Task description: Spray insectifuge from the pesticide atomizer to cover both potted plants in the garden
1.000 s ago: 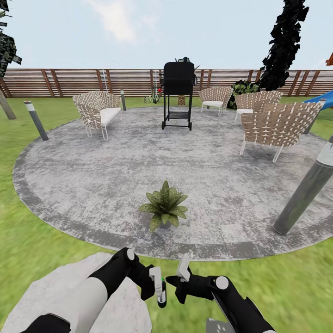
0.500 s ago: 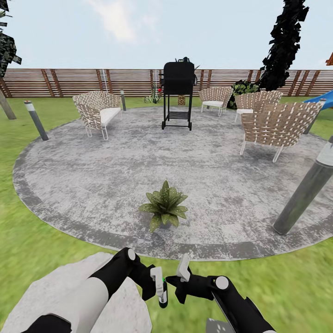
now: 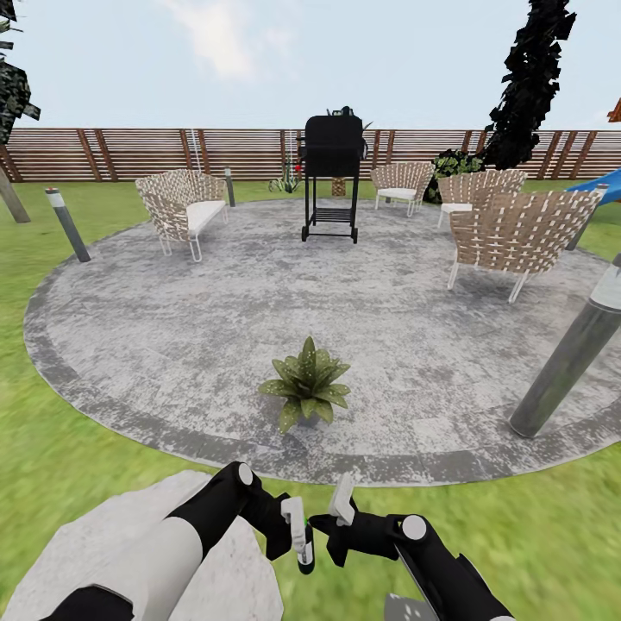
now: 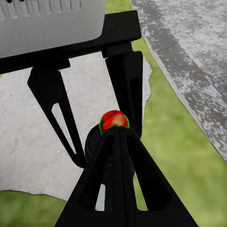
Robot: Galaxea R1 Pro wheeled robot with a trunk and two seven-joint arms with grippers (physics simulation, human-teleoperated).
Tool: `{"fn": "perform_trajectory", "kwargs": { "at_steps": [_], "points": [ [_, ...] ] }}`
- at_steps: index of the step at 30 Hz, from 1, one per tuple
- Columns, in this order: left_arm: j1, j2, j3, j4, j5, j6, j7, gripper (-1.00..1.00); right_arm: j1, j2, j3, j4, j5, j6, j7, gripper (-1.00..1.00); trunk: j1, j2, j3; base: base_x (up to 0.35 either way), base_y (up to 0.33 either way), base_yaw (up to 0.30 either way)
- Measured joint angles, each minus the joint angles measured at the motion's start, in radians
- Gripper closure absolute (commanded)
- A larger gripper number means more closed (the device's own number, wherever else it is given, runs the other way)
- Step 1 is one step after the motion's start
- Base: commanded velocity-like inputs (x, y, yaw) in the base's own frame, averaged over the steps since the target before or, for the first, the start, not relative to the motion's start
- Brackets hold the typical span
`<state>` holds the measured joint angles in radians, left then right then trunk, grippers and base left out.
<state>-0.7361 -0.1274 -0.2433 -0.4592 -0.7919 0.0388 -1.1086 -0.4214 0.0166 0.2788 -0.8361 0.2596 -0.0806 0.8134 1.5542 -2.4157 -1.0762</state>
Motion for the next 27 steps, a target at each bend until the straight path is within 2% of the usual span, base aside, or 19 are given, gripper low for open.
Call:
{"fn": "perform_trajectory", "kwargs": {
  "at_steps": [12,16,18,24,27],
  "points": [
    [0.0,0.001,0.0,0.001,0.0,0.0,0.0,1.0,0.0,0.0,0.0,0.0,0.0,0.0,0.0,1.0,0.0,0.0,0.0,0.0,0.0,0.0],
    [0.0,0.011,-0.001,0.007,-0.003,-0.002,0.0,1.0,0.0,0.0,0.0,-0.001,0.0,0.0,0.0,1.0,0.0,0.0,0.0,0.0,0.0,0.0],
    [0.0,0.028,-0.003,0.011,-0.009,-0.002,0.0,1.0,0.0,0.0,0.0,-0.001,0.0,0.0,0.0,1.0,0.0,0.0,0.0,0.0,0.0,0.0],
    [0.0,0.14,-0.003,0.013,-0.017,-0.003,0.0,1.0,0.0,0.0,0.0,0.0,0.0,0.0,0.0,1.0,0.0,0.0,0.0,0.0,0.0,0.0],
    [0.001,0.183,-0.005,0.014,-0.018,-0.004,-0.001,1.0,0.0,-0.003,0.001,0.002,0.001,0.0,0.0,1.0,0.0,0.0,0.0,0.0,0.0,0.0]
  ]
}}
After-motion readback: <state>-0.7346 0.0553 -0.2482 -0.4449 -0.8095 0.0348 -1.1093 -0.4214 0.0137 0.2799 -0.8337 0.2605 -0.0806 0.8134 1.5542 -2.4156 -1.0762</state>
